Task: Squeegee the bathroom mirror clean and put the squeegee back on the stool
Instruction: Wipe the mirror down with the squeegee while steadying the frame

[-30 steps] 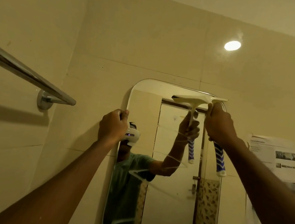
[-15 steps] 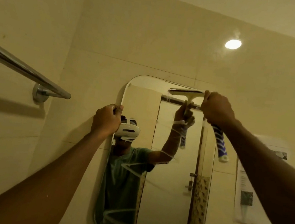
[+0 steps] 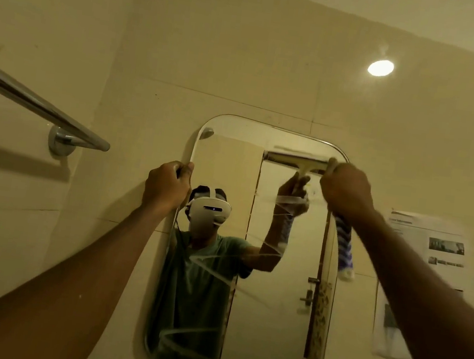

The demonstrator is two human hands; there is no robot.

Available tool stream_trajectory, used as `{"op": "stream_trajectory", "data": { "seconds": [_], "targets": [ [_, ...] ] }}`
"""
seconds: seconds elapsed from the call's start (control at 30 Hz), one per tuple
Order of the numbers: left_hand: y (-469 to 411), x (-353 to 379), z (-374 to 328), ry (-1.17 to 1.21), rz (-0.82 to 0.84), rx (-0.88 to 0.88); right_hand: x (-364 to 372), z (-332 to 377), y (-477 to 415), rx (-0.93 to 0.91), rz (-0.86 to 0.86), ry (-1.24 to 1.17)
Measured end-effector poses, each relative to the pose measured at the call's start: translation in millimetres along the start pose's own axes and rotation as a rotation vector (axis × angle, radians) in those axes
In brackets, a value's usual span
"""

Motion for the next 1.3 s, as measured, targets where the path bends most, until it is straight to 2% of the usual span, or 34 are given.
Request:
{"op": "stream_trajectory", "data": {
  "seconds": [0.13, 0.3, 0.4, 0.47, 0.6, 0.7, 0.83, 0.97, 1.17, 1.3],
  "targets": [
    [-0.8, 0.3, -0.1, -0.020, 0.010, 0.003, -3.4, 0.1, -30.7, 0.060, 0.027, -0.005],
    [-0.2, 2.4, -0.5, -0.027, -0.012, 0.016, 33.9, -40.0, 53.3, 0.149, 0.199, -0.064],
    [2.4, 1.4, -1.0, -0.026, -0.018, 0.018, 36.2, -45.8, 79.2, 0.219, 0.309, -0.015],
    [3.2, 0.7, -1.8, -0.031, -0.014, 0.016, 19.9, -36.0, 57.3, 0.193, 0.271, -0.010],
    [1.1, 0.6, -2.0, -0.030, 0.000, -0.002, -16.8, -13.7, -14.2, 0.061, 0.078, -0.027],
    [-0.2, 1.6, -0.8, -0.019, -0.001, -0.006, -8.2, -20.9, -20.3, 0.048, 0.076, -0.041],
    [1.8, 3.3, -1.6, -0.029, -0.021, -0.008, 27.2, -56.5, 48.5, 0.101, 0.109, -0.125],
    [5.5, 2.2, -3.8, -0.014, -0.021, -0.017, 36.7, -75.1, 99.6, 0.180, 0.211, -0.095],
    [4.9, 0.3, -4.0, 0.000, 0.002, -0.048, -15.4, -25.7, 0.6, 0.057, 0.053, -0.061],
    [4.8, 1.5, -3.1, 0.007, -0.006, -0.043, -6.1, -27.8, -9.3, 0.086, 0.064, -0.069]
  ]
}}
Point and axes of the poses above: each hand's wrist, its own y-axis away from the middle knuckle, its own x-axis out of the palm, z = x × y, the point moved 5 cm from there along -y, towards the middle knuckle, and after that the axes turned 8 degrees about -x, right-handed, at the moved point
